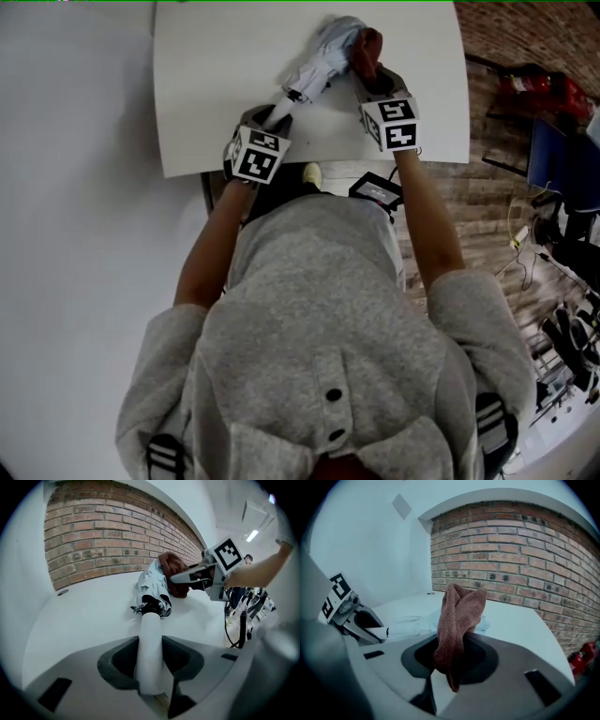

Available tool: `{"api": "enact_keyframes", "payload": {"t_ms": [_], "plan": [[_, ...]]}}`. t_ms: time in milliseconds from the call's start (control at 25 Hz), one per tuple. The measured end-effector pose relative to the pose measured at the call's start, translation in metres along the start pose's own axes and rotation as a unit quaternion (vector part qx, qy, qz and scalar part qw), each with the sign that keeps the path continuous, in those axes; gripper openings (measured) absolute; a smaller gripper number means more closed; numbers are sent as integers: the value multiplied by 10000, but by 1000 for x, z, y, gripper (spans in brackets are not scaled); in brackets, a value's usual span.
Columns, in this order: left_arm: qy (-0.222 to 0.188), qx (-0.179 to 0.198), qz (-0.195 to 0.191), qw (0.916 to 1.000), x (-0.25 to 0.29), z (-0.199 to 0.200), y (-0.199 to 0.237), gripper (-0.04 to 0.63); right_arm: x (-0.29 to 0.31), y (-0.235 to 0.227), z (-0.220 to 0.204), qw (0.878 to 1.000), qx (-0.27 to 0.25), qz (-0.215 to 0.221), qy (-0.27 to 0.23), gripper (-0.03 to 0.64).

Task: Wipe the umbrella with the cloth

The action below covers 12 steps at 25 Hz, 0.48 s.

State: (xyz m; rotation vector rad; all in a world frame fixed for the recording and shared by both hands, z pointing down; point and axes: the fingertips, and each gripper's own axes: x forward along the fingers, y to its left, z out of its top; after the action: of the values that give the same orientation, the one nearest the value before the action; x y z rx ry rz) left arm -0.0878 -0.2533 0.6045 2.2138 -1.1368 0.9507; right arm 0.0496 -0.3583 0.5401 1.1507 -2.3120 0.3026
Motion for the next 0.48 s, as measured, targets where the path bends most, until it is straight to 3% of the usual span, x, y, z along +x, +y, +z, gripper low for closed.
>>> {"api": "enact_keyframes", "payload": {"t_ms": [480], "plan": [[-48,50,18,10000,2,-3,-1,155,4,62,-13,9980,88,623,-36,100]]}}
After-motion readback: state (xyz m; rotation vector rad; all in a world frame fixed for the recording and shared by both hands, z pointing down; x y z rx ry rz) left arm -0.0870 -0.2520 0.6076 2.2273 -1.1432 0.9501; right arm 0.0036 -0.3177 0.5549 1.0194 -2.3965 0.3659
